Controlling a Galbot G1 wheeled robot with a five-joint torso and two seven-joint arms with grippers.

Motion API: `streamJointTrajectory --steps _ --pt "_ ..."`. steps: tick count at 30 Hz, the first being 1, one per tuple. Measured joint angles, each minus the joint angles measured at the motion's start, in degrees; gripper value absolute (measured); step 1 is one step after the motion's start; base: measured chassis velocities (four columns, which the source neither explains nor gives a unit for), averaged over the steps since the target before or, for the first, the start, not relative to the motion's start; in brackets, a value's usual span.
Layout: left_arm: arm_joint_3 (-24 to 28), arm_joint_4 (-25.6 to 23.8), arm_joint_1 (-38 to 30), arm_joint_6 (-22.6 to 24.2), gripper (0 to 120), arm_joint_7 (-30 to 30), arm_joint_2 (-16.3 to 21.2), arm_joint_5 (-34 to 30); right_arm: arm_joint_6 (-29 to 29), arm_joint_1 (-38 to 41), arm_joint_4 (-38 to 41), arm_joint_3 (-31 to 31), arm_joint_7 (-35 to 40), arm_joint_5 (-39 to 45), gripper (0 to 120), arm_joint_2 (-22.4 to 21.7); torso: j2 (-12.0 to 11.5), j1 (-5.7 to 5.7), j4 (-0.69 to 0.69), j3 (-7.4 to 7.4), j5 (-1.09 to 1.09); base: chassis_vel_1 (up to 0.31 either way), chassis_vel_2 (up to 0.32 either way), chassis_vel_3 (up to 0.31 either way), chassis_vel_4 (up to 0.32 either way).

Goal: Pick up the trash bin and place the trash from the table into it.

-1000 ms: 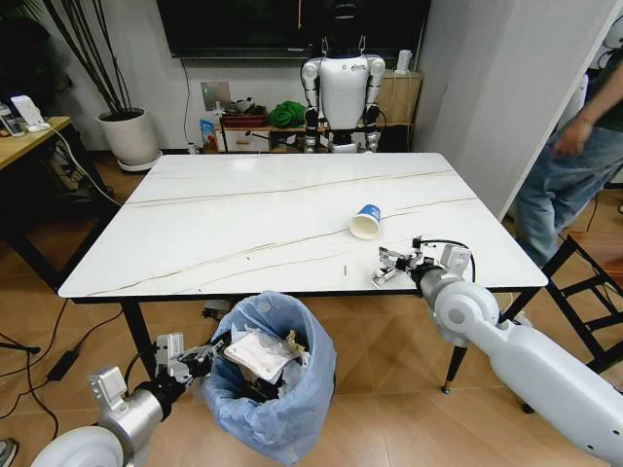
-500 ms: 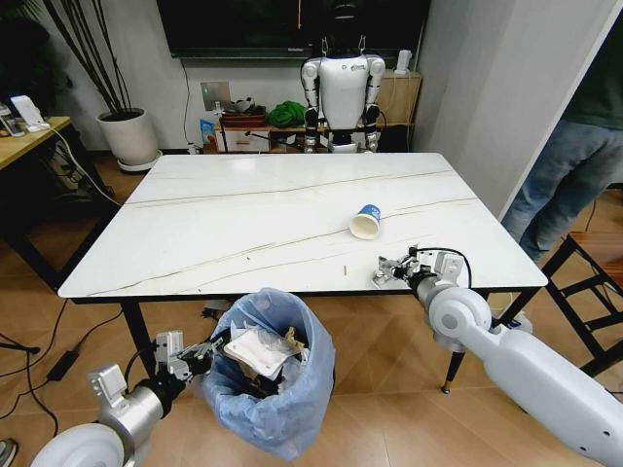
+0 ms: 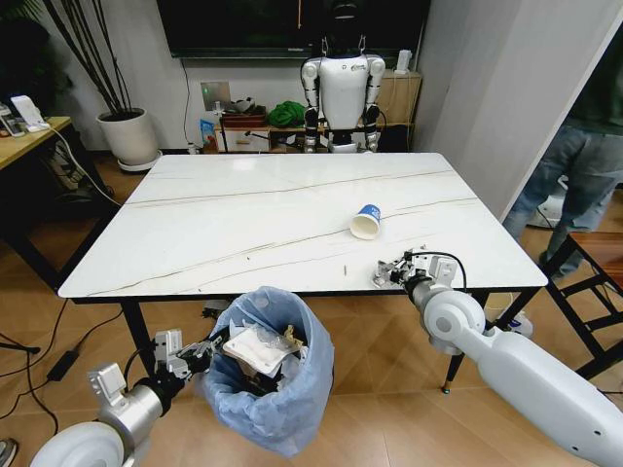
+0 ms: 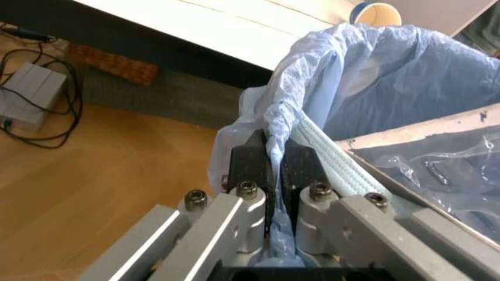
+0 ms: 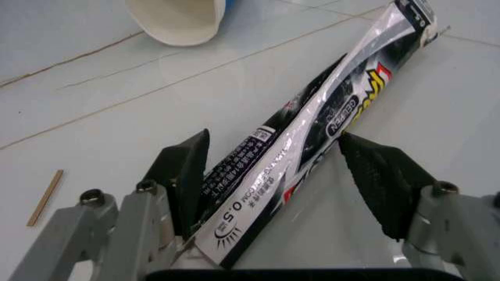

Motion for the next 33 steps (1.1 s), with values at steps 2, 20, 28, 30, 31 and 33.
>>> streamJointTrajectory --steps 2,20,28,30,31,33 --pt "0.04 0.07 -0.18 -0.01 0 0.01 0.05 -0.02 0.02 -0.02 0.0 -0.01 -0.02 -0.01 53 -0.1 0.0 0.0 0.0 0.0 0.0 0.0 0.0 0.0 0.0" --pt "0.2 -0.06 -0.51 -0.06 0 0.13 0.01 -0.08 0.19 -0.07 1.47 0.73 -0.66 0.86 0 -1.35 0.0 0.0 0.0 0.0 0.0 0.0 0.0 0.0 0.0" --pt "0.38 -0.49 -0.82 -0.07 0 0.18 -0.12 0.01 1.3 -2.33 4.87 4.95 -1.15 2.43 0 -3.75 0.0 0.0 0.01 0.0 0.01 0.0 0.0 0.0 0.0" --pt "0.38 -0.55 -0.82 -0.08 0 0.18 -0.12 0.01 2.06 -3.06 5.79 6.08 -1.87 2.77 0 -4.26 0.0 0.0 -0.01 0.0 0.01 0.0 0.0 0.0 0.0" --pt "0.38 -0.64 -0.78 -0.08 0 0.19 -0.12 0.01 3.09 -4.0 6.94 7.57 -2.92 3.17 0 -4.78 0.0 0.0 -0.01 0.0 0.01 0.0 0.0 0.0 0.0" --pt "0.38 -0.75 -0.64 -0.08 0 0.24 -0.14 0.05 5.01 -5.62 9.38 10.16 -5.12 3.8 0 -5.71 0.0 0.0 -0.01 0.0 0.01 0.0 0.0 0.0 0.0"
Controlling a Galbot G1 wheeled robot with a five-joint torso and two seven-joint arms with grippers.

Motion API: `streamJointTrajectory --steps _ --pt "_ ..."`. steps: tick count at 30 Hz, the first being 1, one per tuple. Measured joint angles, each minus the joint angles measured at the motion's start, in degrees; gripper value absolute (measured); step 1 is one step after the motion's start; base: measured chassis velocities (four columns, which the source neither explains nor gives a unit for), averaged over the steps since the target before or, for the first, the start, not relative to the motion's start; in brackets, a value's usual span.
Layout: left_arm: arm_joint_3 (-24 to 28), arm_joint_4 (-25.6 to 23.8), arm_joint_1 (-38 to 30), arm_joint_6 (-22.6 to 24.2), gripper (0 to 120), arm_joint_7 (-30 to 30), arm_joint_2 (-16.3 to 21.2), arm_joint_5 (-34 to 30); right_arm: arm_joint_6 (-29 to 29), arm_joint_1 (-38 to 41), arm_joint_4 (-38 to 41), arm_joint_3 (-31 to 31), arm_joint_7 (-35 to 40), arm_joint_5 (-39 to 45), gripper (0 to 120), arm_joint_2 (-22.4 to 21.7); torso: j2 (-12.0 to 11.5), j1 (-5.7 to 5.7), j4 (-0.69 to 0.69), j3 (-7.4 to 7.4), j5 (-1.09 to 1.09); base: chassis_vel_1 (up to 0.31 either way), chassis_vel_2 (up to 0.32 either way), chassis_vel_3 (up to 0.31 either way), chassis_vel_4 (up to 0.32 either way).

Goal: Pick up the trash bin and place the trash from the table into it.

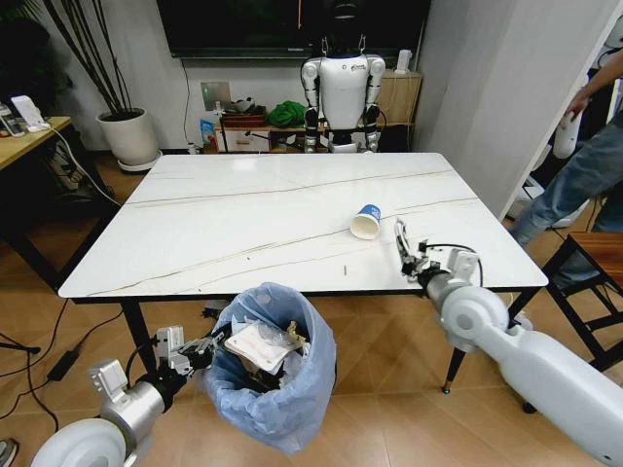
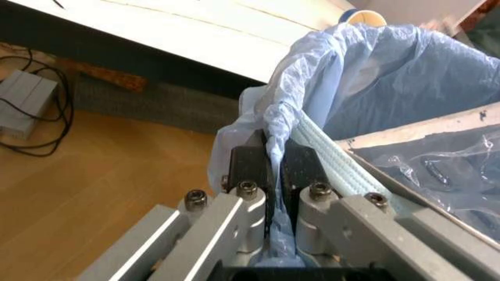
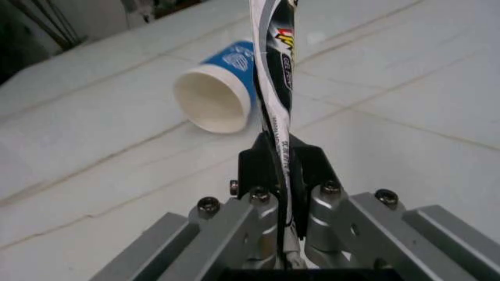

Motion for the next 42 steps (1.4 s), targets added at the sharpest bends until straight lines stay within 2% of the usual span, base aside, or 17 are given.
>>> streamJointTrajectory --steps 6,9,11,16,24,28,29,35,42 --pt "-0.04 -0.36 0.38 0.0 0 0.05 -0.87 0.26 5.41 -3.61 5.65 5.83 -10.08 0.77 0 -1.91 0.0 -0.01 -0.01 0.0 -0.01 0.0 0.0 0.0 0.0" --pt "0.33 -0.13 0.51 0.0 0 0.05 -1.73 0.4 9.94 -4.21 7.15 6.36 -18.79 0.23 0 -1.89 0.0 -0.01 0.01 0.0 0.0 0.0 0.0 0.0 0.0" --pt "0.52 -0.02 0.49 0.0 0 0.05 -2.01 0.4 11.21 -4.2 7.29 6.15 -20.71 -0.25 0 -1.72 0.0 -0.01 0.01 0.0 -0.01 0.0 0.0 0.0 0.0" --pt "1.65 0.77 -0.13 0.05 0 0.02 -3.32 0.44 18.45 -2.96 6.55 1.01 -33.7 -4.93 0 -0.47 0.0 -0.01 0.01 0.0 -0.01 0.0 0.0 0.0 0.0" --pt "2.05 1.92 -0.74 0.15 0 -0.16 -3.22 -0.27 22.58 -0.46 4.06 -4.92 -44.12 -9.9 0 0.96 0.0 0.0 0.01 0.0 0.0 0.0 0.0 0.0 0.0" --pt "2.26 2.38 -0.81 0.59 0 -1.12 -2.13 -2.14 24.18 2.64 2.9 -11.15 -50.57 -12.26 0 0.94 0.0 0.0 0.0 0.0 -0.01 0.0 0.0 0.0 0.0" --pt "2.26 2.38 -0.81 0.59 0 -1.12 -2.13 -2.14 24.18 2.64 2.9 -11.15 -50.57 -12.26 0 0.94 0.0 0.0 0.0 0.0 -0.01 0.0 0.0 0.0 0.0" --pt "2.05 2.38 -0.97 0.78 0 -1.82 -0.96 -3.69 24.64 9.34 0.3 -21.49 -53.99 -14.76 0 3.33 0.0 0.01 0.01 0.01 -0.02 0.0 0.0 0.0 0.0" --pt "2.03 2.55 -1.13 0.81 0 -1.91 -1.18 -3.76 24.41 13.17 -1.18 -26.92 -53.48 -16.45 0 5.43 0.0 0.01 0.01 0.01 -0.02 0.0 0.0 0.0 0.0"
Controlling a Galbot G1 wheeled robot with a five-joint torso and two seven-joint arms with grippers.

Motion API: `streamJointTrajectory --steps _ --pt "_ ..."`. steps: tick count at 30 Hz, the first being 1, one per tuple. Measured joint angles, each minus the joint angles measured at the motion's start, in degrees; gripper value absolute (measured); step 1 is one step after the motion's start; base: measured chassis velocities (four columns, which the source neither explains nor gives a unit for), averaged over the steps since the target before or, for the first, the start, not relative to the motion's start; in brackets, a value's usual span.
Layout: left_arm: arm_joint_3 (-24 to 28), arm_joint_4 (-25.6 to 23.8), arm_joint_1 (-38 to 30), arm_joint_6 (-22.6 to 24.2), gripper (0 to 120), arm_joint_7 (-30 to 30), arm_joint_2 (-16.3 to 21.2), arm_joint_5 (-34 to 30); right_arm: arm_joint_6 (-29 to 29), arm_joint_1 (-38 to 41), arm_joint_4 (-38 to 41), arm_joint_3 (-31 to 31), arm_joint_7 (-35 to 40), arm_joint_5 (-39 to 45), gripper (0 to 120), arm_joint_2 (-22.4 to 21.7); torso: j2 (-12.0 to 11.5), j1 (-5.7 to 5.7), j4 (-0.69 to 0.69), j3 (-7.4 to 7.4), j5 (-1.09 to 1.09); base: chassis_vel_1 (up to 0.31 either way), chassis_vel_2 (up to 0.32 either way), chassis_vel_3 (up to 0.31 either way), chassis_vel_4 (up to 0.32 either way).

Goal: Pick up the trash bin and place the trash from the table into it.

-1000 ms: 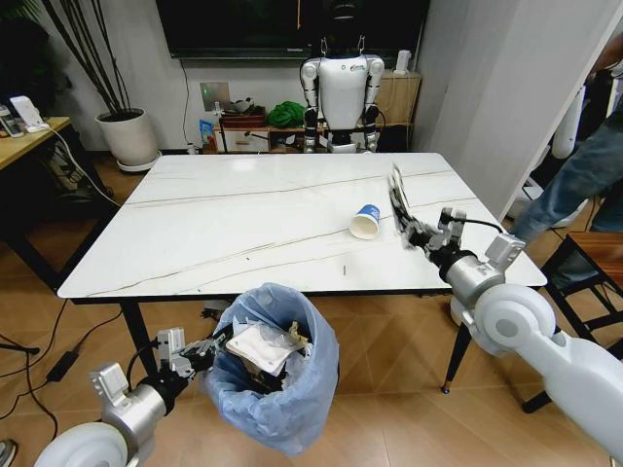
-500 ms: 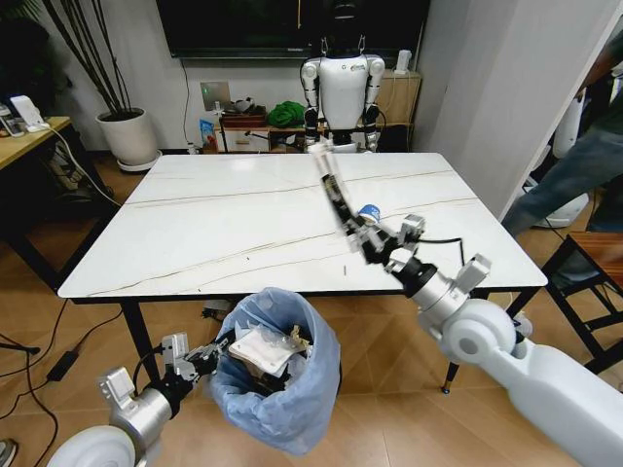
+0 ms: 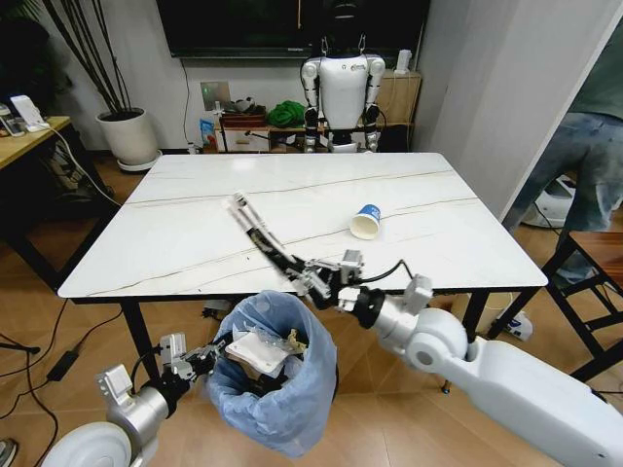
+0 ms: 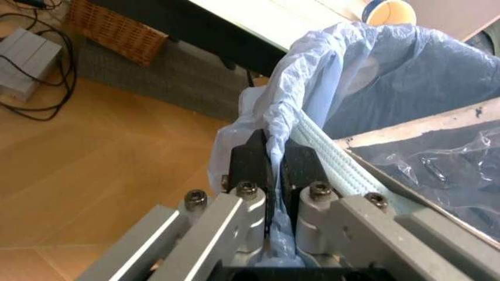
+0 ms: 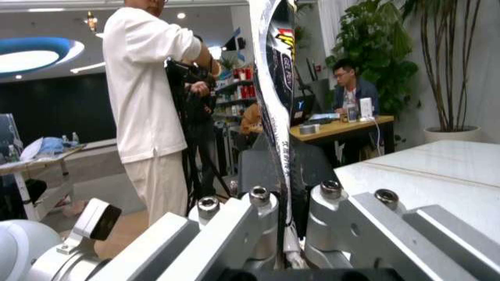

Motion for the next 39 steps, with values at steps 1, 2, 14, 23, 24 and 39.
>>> streamJointTrajectory --steps 1,2,14,23,24,39 --pt "0.0 0.0 0.0 0.0 0 0.0 0.0 0.0 0.0 0.0 0.0 0.0 0.0 0.0 0 0.0 0.0 0.0 0.0 0.0 0.0 0.0 0.0 0.0 0.0" --pt "0.04 0.02 -0.07 0.01 0 -0.01 -0.06 0.0 0.0 0.55 -0.42 -0.65 0.0 -0.37 0 0.1 0.0 0.0 0.0 0.0 -0.01 0.0 0.0 0.0 0.0" --pt "0.2 0.1 -0.54 0.08 0 -0.01 0.15 0.0 -0.52 4.42 -1.73 -7.57 -0.22 -1.21 0 1.0 0.0 0.0 -0.01 -0.01 0.01 0.0 0.0 0.0 0.0" --pt "0.18 0.08 -0.57 0.1 0 -0.02 0.05 -0.02 -0.88 7.46 -3.49 -9.95 -0.64 -1.52 0 2.13 0.0 0.0 0.0 -0.01 0.01 0.0 0.0 0.0 0.0" --pt "0.17 0.07 -0.56 0.1 0 -0.02 0.05 -0.01 -0.9 7.53 -3.53 -9.96 -0.74 -1.52 0 2.12 0.0 0.0 0.0 -0.01 0.01 0.0 0.0 0.0 0.0" --pt "-0.62 -0.73 0.13 0.14 0 -0.03 0.62 -0.02 -0.78 6.62 -4.08 -9.42 -2.44 -2.15 0 1.11 0.0 -0.01 -0.01 -0.01 0.02 0.0 0.0 0.0 0.0"
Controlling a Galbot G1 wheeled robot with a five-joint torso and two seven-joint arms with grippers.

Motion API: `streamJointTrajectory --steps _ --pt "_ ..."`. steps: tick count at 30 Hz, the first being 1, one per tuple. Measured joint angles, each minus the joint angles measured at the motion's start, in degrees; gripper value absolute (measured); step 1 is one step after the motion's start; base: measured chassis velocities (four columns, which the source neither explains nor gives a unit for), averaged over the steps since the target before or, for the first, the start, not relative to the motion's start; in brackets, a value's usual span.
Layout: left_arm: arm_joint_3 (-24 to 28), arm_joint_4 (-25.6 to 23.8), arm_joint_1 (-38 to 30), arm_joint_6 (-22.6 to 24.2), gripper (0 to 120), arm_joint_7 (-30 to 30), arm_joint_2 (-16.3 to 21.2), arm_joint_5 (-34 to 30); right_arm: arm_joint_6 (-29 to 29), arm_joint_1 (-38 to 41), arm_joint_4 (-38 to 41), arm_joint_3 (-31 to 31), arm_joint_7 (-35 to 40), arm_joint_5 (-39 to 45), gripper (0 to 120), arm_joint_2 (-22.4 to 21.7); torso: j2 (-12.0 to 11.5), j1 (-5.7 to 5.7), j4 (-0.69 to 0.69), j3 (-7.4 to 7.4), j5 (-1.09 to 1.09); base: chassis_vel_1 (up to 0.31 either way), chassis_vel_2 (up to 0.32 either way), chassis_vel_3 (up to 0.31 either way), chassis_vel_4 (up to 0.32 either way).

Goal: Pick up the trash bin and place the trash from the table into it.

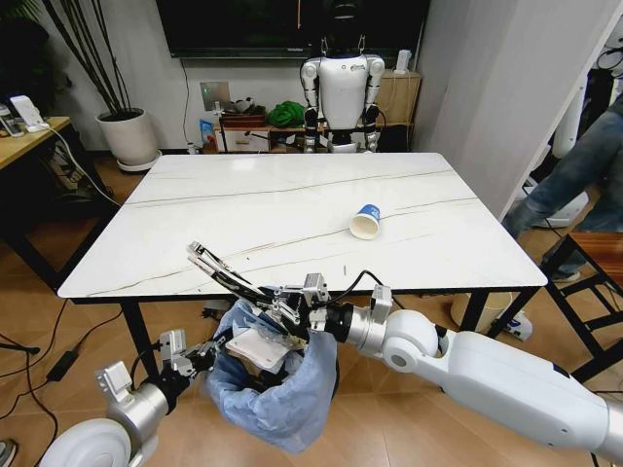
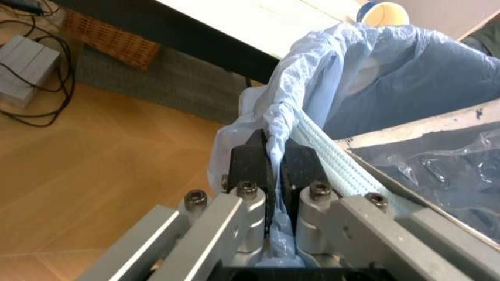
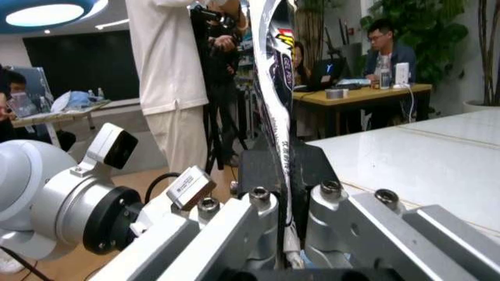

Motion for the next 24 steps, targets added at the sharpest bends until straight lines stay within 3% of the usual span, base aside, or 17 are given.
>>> streamJointTrajectory --steps 24 --pt "-0.69 -0.51 0.45 0.06 0 -0.17 0.9 0.01 1.24 -2.65 0.16 2.73 -1.64 -0.6 3 -1.55 0.0 0.0 0.0 0.0 0.0 0.0 0.0 0.0 0.0"
